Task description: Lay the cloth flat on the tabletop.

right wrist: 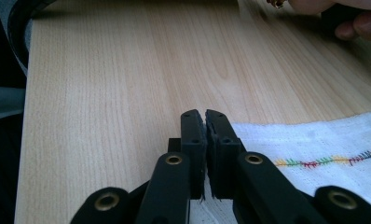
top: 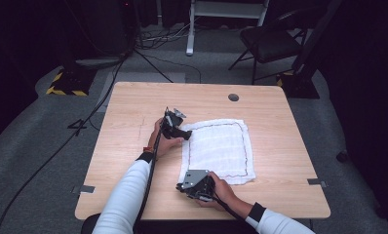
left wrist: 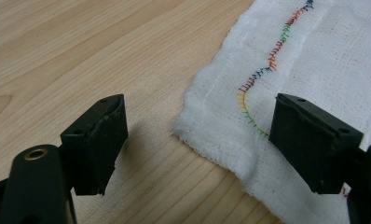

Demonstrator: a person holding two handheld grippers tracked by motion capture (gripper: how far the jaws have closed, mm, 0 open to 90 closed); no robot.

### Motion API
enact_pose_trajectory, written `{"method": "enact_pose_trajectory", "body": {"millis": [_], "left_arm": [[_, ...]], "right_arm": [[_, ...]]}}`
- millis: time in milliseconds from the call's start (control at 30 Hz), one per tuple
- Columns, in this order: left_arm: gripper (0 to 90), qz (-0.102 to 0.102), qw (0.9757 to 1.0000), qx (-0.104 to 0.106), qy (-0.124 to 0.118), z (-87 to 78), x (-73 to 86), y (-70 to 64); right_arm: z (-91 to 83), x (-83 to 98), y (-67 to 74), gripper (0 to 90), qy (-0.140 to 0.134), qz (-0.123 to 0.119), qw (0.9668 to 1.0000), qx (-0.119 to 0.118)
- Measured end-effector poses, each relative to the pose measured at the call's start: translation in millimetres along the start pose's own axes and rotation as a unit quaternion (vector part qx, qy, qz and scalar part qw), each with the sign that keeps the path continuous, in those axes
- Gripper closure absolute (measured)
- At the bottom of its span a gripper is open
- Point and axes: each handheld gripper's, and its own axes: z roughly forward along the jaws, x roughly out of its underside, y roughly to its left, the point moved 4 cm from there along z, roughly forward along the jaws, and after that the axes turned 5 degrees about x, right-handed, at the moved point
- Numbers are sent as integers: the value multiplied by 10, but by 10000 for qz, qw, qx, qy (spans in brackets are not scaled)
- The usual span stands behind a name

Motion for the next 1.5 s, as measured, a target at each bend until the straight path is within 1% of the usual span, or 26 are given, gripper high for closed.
{"method": "enact_pose_trajectory", "body": {"millis": [67,133,167,200,233,267,333,400,433,500,533,600,667,733,833,933,967,1133,1167,1200,1233,1367,1400,1500], "left_arm": [[225,-74,9998,157,-43,2,9,-2],[268,-6,9998,205,-42,-7,12,-7],[296,58,9996,286,-23,-17,10,-11],[372,153,9991,392,-48,-25,8,-25],[439,191,9989,427,-38,-31,8,-34],[475,196,9987,463,-30,-37,7,-44],[594,235,9982,556,-62,-42,9,-54],[665,236,9976,645,-67,-50,15,-53],[699,270,9974,663,-61,-55,18,-46],[744,262,9972,701,-77,-64,27,-40],[763,301,9970,712,-75,-69,33,-35],[785,308,9968,732,-83,-80,39,-29],[815,308,9974,641,-101,-95,44,-16],[819,299,9974,647,-66,-114,57,6],[835,327,9977,593,-64,-141,67,27],[844,316,9977,584,-119,-180,70,60],[845,266,9979,564,-151,-189,72,69],[847,241,9982,512,-190,-257,94,146],[846,181,9984,500,-200,-268,103,154],[847,208,9986,454,-189,-285,111,172],[847,149,9985,483,-211,-300,120,179],[849,73,9987,407,-290,-385,163,259],[849,23,9987,422,-292,-402,175,271],[850,-49,9988,341,-337,-470,223,327]], "right_arm": [[-2,4,1,865,5,-4,10000,-11],[-9,3,-2,865,-3,-13,10000,-17],[-16,2,-5,865,-8,-21,10000,-27],[-23,-1,-7,865,-33,0,10000,-27],[-32,-3,-14,865,-43,4,10000,-27],[-41,-3,-21,865,-58,-3,10000,-28],[-55,-1,-28,865,-68,12,10000,-22],[-60,2,-31,865,-76,17,10000,-17],[-62,1,-31,865,-83,27,10000,-3],[-65,1,-33,865,-95,28,10000,13],[-68,3,-36,865,-95,10,10000,10],[-71,3,-40,865,-106,34,9999,6],[-74,2,-41,865,-118,35,9999,16],[-74,2,-38,865,-126,3,9999,16],[-72,-1,-36,865,-130,-23,9999,46],[-79,-9,-42,865,-158,-29,9998,68],[-83,-13,-48,865,-170,-40,9998,71],[-88,-38,-60,866,-225,-11,9997,93],[-88,-44,-64,866,-231,-25,9997,83],[-87,-52,-67,865,-253,-29,9996,98],[-87,-60,-69,866,-259,-39,9996,107],[-95,-103,-91,867,-341,-56,9993,123],[-101,-120,-98,867,-371,-46,9992,121],[-104,-153,-113,867,-422,-63,9990,127]]}}
